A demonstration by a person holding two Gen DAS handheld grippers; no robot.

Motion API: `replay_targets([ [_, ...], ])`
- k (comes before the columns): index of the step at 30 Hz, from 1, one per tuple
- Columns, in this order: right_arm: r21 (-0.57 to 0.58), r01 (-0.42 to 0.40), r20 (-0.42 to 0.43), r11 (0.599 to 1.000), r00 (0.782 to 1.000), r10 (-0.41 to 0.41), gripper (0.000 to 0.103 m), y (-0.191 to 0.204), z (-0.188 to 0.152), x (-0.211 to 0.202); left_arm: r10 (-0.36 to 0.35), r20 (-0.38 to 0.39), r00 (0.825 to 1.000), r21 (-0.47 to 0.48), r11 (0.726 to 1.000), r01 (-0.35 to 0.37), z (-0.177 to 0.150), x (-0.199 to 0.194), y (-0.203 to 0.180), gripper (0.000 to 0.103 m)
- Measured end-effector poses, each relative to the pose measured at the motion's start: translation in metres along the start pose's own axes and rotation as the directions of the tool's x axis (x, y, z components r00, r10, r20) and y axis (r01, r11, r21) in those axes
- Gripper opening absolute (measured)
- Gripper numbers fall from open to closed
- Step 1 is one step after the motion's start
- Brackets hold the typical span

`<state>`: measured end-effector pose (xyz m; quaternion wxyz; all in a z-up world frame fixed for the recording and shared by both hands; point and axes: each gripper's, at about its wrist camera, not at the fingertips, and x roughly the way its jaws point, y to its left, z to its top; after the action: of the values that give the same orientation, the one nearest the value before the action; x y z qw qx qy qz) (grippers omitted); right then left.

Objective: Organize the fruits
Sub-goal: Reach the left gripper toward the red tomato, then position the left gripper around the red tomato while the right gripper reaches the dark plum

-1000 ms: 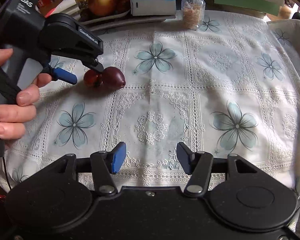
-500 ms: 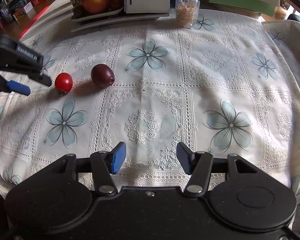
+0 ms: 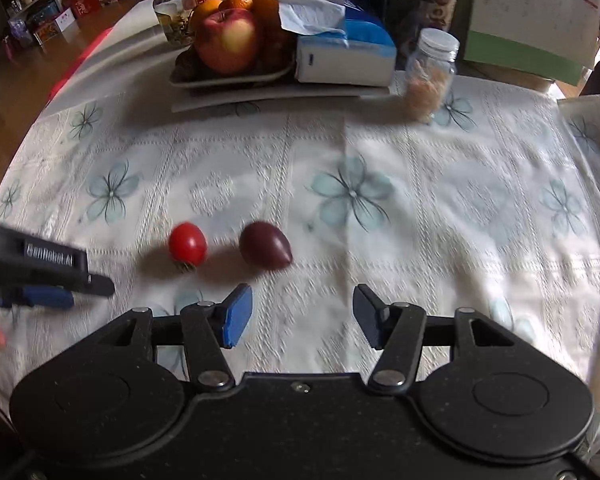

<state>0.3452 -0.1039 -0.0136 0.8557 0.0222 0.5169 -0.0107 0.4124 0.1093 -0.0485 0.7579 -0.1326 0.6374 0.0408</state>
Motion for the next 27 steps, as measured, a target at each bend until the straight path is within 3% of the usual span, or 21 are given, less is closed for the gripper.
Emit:
replay_targets([
  [4,0.005,-0.017,-0.015,1.0,1.0,0.017,0.062,0.014,0.016,0.015,-0.011,0.004,1.0,-0.011,1.0,0.011,0.001,-0.005,0.0,0.053],
  [10,0.017,0.05,-0.072,0.999,0.996,-0.049,0.061,0.017,0.026,0.048,-0.022,0.017,1.0,0.023,1.0,0.021,-0.001,-0.013,-0.008,0.053],
  [16,0.074,0.077,-0.111,0.994,0.992,-0.068,0.059,-0.01,0.019,0.057,-0.054,0.046,0.998,0.071,0.996,0.051,-0.002,-0.022,-0.025,0.053],
  [20,0.076,0.141,-0.106,0.987,0.985,-0.133,0.059,-0.03,0.016,0.057,-0.089,0.059,0.994,0.107,0.991,0.082,-0.006,-0.023,-0.04,0.053],
  [26,0.121,0.118,-0.076,0.986,0.991,-0.11,0.061,-0.045,0.024,0.061,-0.083,0.067,0.994,0.129,0.989,0.074,-0.009,-0.014,-0.057,0.053],
  [27,0.109,0.109,-0.073,0.988,0.992,-0.102,0.068,-0.044,0.027,0.065,-0.076,0.066,0.995,0.134,0.989,0.067,-0.009,-0.013,-0.059,0.053],
])
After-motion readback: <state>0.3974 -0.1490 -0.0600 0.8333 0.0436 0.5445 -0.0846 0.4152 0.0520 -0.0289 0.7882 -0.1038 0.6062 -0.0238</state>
